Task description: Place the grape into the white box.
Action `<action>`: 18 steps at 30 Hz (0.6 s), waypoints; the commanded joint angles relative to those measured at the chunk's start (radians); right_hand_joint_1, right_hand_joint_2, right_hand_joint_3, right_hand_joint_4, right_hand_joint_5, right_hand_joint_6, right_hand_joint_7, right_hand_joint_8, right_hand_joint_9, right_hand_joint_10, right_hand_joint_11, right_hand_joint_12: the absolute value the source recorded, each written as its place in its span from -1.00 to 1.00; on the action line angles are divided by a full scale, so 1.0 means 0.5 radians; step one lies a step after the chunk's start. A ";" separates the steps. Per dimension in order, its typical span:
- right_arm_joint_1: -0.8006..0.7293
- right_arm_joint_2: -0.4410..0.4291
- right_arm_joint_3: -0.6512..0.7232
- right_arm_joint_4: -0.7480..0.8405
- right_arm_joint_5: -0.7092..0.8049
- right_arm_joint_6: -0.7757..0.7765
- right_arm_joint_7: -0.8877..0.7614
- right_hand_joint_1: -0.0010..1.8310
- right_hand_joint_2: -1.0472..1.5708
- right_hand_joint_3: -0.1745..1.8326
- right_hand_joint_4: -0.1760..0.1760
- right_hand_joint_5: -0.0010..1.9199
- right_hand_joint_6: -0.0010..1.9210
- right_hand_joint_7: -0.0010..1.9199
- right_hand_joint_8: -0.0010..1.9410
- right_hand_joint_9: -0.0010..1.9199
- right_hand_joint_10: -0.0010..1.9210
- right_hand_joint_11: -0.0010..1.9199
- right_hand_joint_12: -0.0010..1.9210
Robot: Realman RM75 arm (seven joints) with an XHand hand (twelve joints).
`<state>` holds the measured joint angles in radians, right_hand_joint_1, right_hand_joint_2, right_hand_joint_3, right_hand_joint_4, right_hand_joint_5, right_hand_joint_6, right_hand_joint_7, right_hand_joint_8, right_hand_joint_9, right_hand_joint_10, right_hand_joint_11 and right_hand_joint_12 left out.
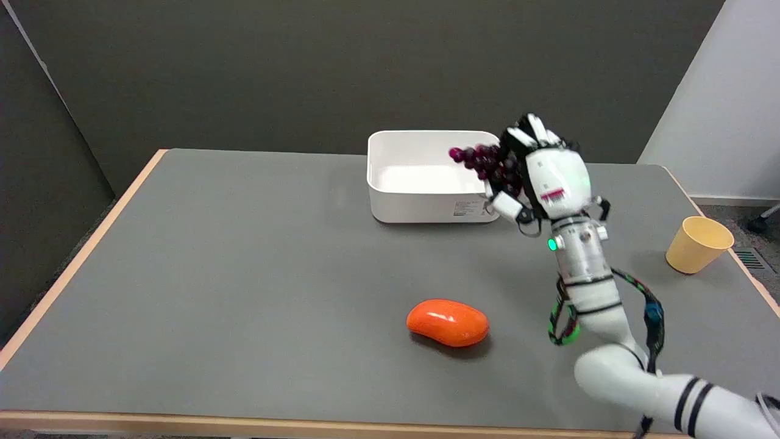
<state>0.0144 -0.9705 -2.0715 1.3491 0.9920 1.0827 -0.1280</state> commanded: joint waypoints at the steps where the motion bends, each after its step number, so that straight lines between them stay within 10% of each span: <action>1: 1.174 -0.231 -0.196 -0.645 0.256 -0.990 -0.180 0.12 0.53 -0.19 -0.59 -0.23 0.60 -0.84 1.00 -0.38 1.00 -0.47 1.00; 11: 1.748 -0.686 -0.443 -1.788 0.360 -1.168 -0.144 0.09 0.57 -0.23 -0.57 -0.28 0.66 -1.00 1.00 -0.48 1.00 -0.85 1.00; 18: 1.597 -0.609 -0.339 -1.606 0.477 -1.235 0.104 0.10 0.70 -0.51 -0.84 -0.35 0.66 -1.00 1.00 -0.79 1.00 -1.00 1.00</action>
<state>0.5389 -1.1243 -2.1682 0.8938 1.0853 0.6918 -0.1878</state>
